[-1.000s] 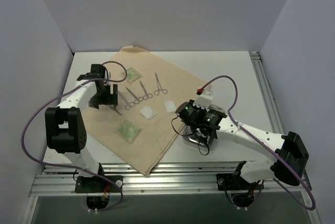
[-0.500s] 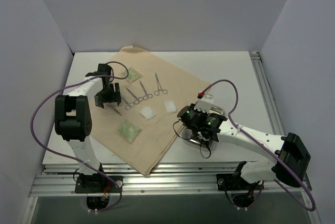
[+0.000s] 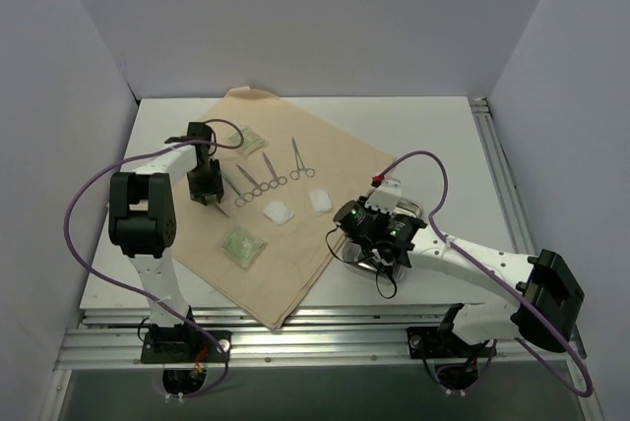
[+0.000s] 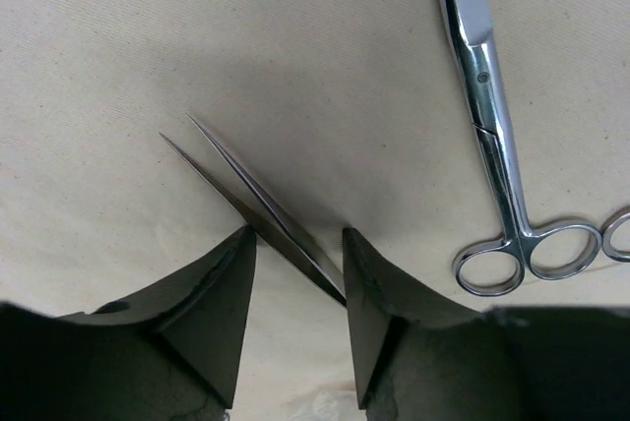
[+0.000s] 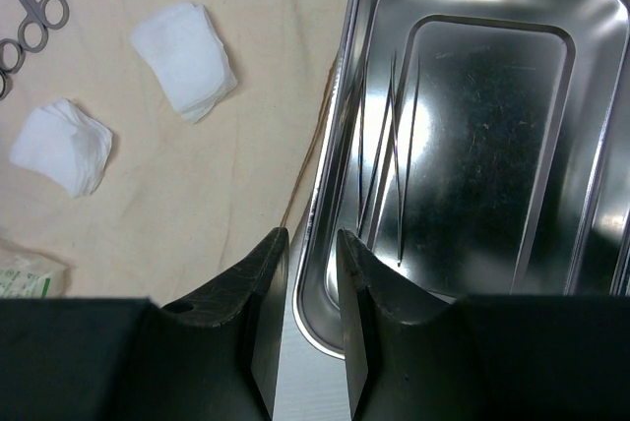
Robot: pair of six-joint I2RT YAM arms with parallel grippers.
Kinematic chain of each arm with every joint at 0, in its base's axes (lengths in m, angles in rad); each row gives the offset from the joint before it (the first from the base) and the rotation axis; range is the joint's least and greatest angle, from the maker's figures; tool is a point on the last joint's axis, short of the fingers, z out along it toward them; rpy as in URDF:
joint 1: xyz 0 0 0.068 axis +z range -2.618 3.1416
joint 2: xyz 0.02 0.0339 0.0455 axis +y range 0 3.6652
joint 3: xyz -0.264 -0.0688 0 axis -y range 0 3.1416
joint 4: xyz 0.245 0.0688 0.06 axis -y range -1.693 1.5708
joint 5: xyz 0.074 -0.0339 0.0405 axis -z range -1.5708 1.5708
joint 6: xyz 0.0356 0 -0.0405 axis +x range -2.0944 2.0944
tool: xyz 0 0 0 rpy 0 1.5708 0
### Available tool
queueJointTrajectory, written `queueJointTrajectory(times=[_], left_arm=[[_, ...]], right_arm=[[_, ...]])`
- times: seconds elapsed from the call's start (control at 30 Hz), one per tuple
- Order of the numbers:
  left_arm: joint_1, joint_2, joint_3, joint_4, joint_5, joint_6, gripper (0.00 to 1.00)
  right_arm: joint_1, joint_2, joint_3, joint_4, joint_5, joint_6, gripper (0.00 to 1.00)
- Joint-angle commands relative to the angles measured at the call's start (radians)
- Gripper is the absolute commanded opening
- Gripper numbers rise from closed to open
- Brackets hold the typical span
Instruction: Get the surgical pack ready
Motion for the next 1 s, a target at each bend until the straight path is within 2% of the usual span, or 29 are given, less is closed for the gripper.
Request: queueJointTrajectory(times=[0.0,0.13,0.17,0.27,0.3,0.53,0.7,0.83,0.97], left_arm=[[0.01,-0.006,0.03,0.007,0.033,-0.009,0.46],[0.024,-0.008,0.035,0.007,0.04,-0.009,0.31],[0.028,-0.008,0.035,0.006,0.043,-0.009,0.23],[0.033,-0.008,0.038,-0.008,0.049,-0.009,0.1],[0.037,-0.014,0.036,-0.011,0.055,-0.011,0.03],[0.042,-0.101,0.009,-0.011,0.076,0.017,0.02],[0.047,-0.258,-0.008,-0.008,0.099,0.066,0.02],[0.05,-0.379,-0.001,-0.04,0.188,0.148,0.02],[0.05,-0.506,0.03,-0.094,0.341,0.222,0.02]], right_arm=[[-0.004,-0.027,0.0,-0.029,0.043,0.002,0.23],[-0.004,-0.032,0.001,-0.032,0.047,0.001,0.23],[-0.004,-0.034,0.001,-0.032,0.045,0.001,0.23],[-0.004,-0.034,0.001,-0.035,0.045,0.001,0.23],[-0.002,-0.037,0.001,-0.036,0.045,0.001,0.23],[-0.002,-0.041,0.038,-0.024,0.017,-0.077,0.22],[-0.001,-0.069,0.081,0.091,-0.088,-0.261,0.22],[0.004,-0.103,0.122,0.183,-0.151,-0.43,0.25],[0.005,-0.116,0.158,0.351,-0.29,-0.559,0.34]])
